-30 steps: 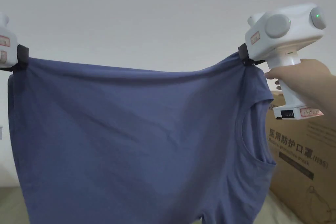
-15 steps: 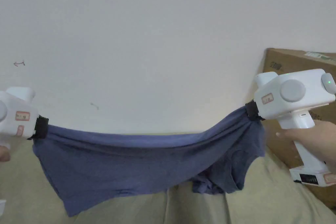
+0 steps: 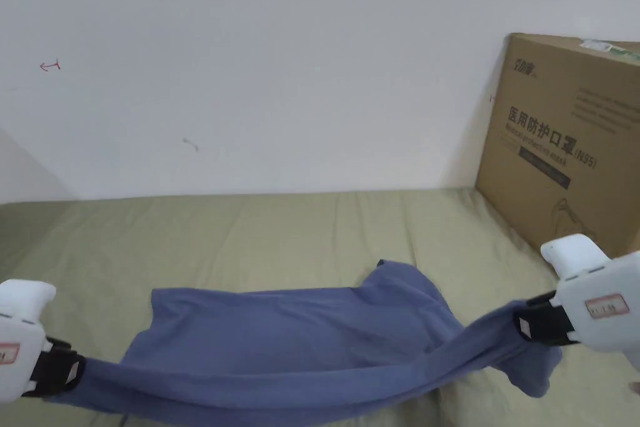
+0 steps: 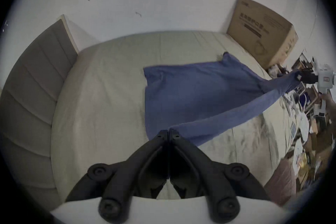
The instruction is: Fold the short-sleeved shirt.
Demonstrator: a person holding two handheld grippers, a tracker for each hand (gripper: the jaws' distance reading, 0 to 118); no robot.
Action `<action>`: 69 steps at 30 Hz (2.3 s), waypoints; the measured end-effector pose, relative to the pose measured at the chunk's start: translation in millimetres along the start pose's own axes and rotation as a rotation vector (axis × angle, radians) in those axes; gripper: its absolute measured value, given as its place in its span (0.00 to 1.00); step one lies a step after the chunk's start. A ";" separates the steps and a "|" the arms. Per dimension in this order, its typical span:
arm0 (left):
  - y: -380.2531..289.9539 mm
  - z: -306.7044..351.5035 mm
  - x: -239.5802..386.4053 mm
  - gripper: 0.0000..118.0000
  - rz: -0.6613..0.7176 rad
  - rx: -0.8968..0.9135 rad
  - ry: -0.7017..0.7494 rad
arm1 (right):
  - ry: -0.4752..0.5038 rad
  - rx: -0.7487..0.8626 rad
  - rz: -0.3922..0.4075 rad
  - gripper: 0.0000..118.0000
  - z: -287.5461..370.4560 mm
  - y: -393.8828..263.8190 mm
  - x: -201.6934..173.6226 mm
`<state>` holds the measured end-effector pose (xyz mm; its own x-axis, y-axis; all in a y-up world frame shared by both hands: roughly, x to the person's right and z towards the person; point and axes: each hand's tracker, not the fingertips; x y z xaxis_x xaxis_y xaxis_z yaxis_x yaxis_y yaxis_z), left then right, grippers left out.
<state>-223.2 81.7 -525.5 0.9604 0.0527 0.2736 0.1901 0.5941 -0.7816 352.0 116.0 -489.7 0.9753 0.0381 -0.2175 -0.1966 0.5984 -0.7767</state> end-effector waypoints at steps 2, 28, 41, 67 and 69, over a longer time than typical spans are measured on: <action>-22.4 -0.2 0.9 0.00 0.002 -0.027 -0.004 | 0.000 -0.032 0.023 0.03 -2.5 -28.5 -4.3; -188.8 -42.3 2.8 0.17 0.063 -0.393 -0.105 | 0.087 -0.481 -0.006 0.28 -75.2 -202.1 -10.2; -181.0 53.6 18.4 0.94 0.142 -0.031 0.019 | -0.032 -0.157 -0.206 0.76 15.0 -186.5 -15.3; -224.1 -16.0 6.9 0.94 0.315 -0.257 0.149 | 0.094 0.342 -0.353 0.00 50.6 -183.2 -98.8; -229.5 -30.8 8.2 0.92 0.310 -0.283 0.163 | 0.082 0.300 -0.361 0.00 43.0 -186.3 -94.6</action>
<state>-252.6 -78.9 -361.1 0.9960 0.0526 -0.0718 -0.0851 0.3261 -0.9415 300.7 35.3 -299.0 0.9624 -0.2708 -0.0208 0.2027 0.7670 -0.6088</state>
